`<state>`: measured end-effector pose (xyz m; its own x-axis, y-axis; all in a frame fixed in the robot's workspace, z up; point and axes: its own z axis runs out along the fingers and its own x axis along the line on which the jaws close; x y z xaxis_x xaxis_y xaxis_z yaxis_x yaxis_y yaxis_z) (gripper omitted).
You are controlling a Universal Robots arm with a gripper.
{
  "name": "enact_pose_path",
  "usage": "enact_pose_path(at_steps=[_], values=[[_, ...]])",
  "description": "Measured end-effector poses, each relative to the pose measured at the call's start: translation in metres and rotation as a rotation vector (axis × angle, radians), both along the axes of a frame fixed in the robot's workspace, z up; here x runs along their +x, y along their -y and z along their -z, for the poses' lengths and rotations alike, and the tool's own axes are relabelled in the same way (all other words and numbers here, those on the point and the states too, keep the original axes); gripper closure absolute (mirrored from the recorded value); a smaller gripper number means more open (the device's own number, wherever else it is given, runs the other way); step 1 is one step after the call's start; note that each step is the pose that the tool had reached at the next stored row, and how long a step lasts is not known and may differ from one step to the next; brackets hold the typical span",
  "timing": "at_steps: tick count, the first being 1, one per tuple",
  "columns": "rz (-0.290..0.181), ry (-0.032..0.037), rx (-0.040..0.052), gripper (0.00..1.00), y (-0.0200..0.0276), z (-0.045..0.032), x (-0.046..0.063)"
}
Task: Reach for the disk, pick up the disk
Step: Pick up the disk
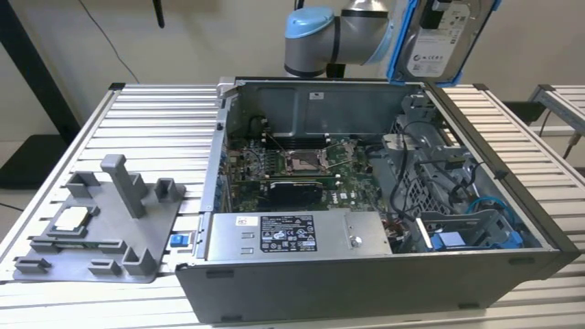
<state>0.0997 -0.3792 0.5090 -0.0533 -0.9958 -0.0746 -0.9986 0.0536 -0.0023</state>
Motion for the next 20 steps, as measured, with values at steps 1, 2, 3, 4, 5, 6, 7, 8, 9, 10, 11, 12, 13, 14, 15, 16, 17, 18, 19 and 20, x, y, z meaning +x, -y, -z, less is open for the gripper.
enact_pose_path(at_steps=[1, 2, 3, 4, 5, 6, 7, 8, 9, 10, 11, 12, 13, 14, 15, 16, 17, 18, 19, 20], values=[[0.000, 0.0000, -0.0001, 1.00, 0.0000, 0.0000, 0.000], [0.000, 0.0000, 0.0000, 1.00, 0.0003, 0.0000, 0.000], [0.000, 0.0000, -0.0001, 1.00, 0.0009, -0.0001, 0.000], [0.000, 0.0000, -0.0002, 1.00, 0.0017, -0.0001, 0.000], [0.000, 0.0000, 0.0000, 1.00, 0.0029, 0.0000, 0.000], [0.000, -0.0001, 0.0000, 1.00, 0.0045, 0.0000, 0.000], [0.000, -0.0002, -0.0001, 1.00, 0.0063, -0.0001, 0.000], [0.000, -0.0003, -0.0001, 1.00, 0.0083, 0.0000, 0.000], [0.000, -0.0004, -0.0001, 1.00, 0.0107, 0.0000, 0.000], [0.000, -0.0005, -0.0001, 1.00, 0.0129, 0.0000, 0.000], [0.000, -0.0005, -0.0001, 1.00, 0.0149, 0.0000, 0.000], [0.000, -0.0005, 0.0000, 1.00, 0.0171, 0.0001, 0.000], [0.000, -0.0006, -0.0002, 1.00, 0.0194, 0.0000, 0.000], [0.000, -0.0005, 0.0000, 1.00, 0.0218, 0.0001, 0.000], [0.000, -0.0005, 0.0000, 1.00, 0.0242, 0.0001, 0.000], [0.000, -0.0005, 0.0000, 1.00, 0.0265, 0.0002, 0.000], [0.000, -0.0005, -0.0001, 1.00, 0.0287, 0.0002, 0.000], [0.000, -0.0005, 0.0000, 1.00, 0.0309, 0.0002, 0.000], [0.000, -0.0005, 0.0000, 1.00, 0.0330, 0.0002, 0.000], [0.000, -0.0006, 0.0000, 1.00, 0.0352, 0.0002, 0.000]])
